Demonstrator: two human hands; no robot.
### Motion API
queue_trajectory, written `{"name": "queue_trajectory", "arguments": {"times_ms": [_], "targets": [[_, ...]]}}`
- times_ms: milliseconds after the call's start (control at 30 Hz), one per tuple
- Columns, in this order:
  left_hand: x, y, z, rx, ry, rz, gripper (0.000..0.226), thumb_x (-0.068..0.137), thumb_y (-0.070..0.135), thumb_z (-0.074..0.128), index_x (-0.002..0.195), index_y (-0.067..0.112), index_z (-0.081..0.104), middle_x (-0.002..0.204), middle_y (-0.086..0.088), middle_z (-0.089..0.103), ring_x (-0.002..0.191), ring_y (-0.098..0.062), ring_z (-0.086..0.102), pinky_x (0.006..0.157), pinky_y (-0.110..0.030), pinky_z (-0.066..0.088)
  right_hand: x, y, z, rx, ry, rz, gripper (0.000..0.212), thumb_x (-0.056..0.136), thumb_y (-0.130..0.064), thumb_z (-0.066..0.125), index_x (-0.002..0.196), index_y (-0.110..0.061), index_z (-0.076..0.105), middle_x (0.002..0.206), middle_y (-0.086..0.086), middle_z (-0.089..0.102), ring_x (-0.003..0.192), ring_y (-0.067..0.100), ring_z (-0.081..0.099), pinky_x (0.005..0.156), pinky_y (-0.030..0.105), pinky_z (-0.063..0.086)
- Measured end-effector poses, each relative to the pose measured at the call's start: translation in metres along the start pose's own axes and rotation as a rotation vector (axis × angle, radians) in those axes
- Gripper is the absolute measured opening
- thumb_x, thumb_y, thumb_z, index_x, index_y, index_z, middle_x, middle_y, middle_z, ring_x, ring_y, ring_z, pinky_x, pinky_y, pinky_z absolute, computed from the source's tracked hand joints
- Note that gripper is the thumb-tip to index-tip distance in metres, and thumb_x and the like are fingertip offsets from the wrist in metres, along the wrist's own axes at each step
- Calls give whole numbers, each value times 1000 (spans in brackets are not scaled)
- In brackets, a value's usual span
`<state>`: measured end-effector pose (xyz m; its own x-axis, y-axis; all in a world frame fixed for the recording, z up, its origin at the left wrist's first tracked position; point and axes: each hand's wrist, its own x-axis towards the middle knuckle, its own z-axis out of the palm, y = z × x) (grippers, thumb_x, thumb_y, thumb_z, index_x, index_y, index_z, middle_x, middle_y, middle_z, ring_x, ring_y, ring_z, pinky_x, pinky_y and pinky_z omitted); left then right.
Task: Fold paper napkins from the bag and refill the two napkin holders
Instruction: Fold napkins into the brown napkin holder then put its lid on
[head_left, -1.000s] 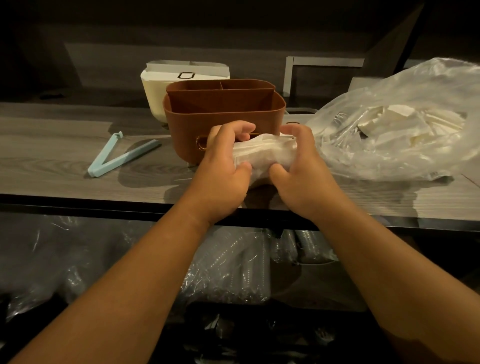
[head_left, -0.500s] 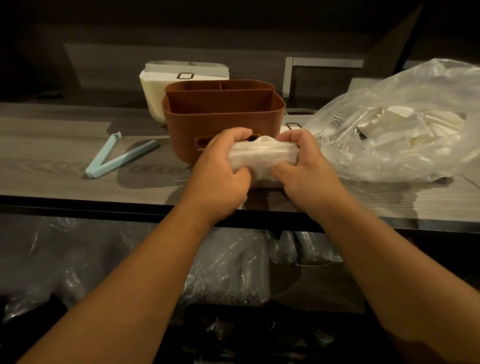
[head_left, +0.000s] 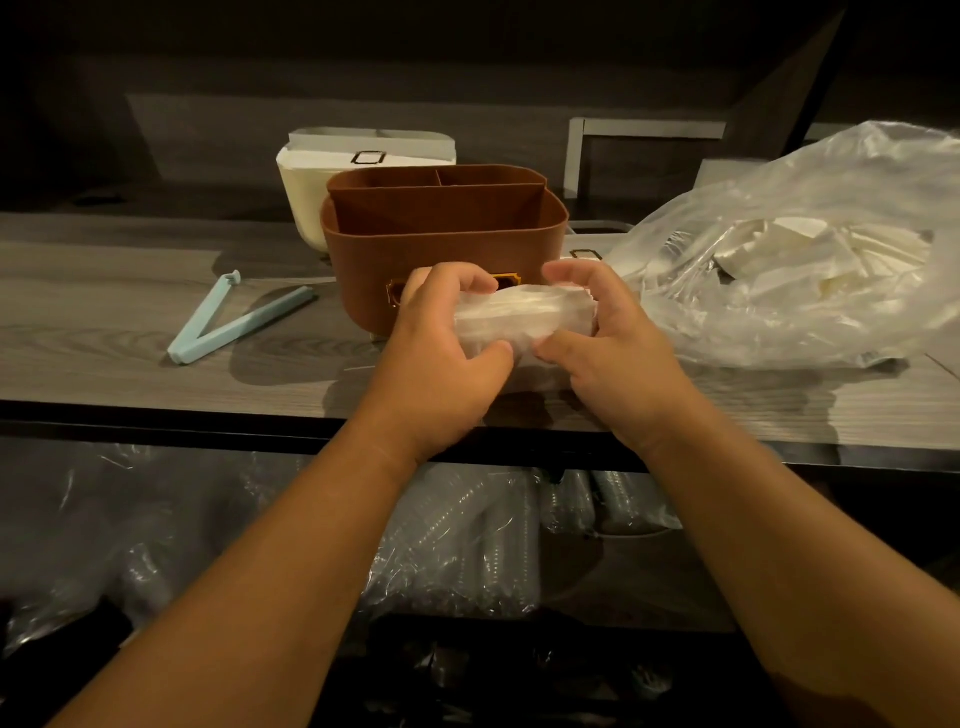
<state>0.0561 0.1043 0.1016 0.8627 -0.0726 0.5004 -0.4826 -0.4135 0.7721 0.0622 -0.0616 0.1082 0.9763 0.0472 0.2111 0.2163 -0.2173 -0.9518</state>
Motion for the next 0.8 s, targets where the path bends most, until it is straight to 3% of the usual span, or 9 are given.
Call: {"name": "queue_trajectory", "arguments": {"times_ms": [133,267,400,567,700,800], "targets": [[0,1,1,64,-19,32,47,84,-1,66,115,27,44,123,5,37,104,9,41,76,3,36,-2,-2,2,-40,-23,-54,61,90,0,63,131,-43,49,129,-13,48,105,10,59,70,17,57],[-2,3,2,55,-22,78,49,86,0,64,121,29,45,125,8,36,107,21,38,78,1,41,-5,-5,1,-75,-19,-90,56,96,-6,60,129,-50,48,125,-23,44,101,-2,52,66,7,52],[-1,0,2,120,-4,57,40,86,4,66,122,19,56,126,7,39,105,-1,46,78,1,42,-4,-4,1,-207,-15,-106,54,98,-15,60,136,-51,47,131,-24,35,99,-13,39,59,-9,34],[-3,-2,3,152,62,65,35,84,7,71,114,18,56,123,5,41,104,-7,46,75,-2,46,-5,1,1,-293,78,-105,43,98,-22,60,135,-44,55,136,-21,40,117,-2,40,60,-3,39],[-5,2,2,86,38,116,45,84,-2,64,117,24,47,121,6,39,107,0,46,78,-6,48,-8,-1,0,-271,44,-149,60,95,-15,62,141,-50,45,132,-25,36,119,-2,35,73,2,38],[-5,5,2,46,-16,93,53,82,-8,61,117,27,41,121,7,35,110,4,43,77,-4,46,-6,-2,0,-264,21,-130,69,95,-8,62,144,-51,37,144,-20,34,118,-1,36,65,-1,40]]}}
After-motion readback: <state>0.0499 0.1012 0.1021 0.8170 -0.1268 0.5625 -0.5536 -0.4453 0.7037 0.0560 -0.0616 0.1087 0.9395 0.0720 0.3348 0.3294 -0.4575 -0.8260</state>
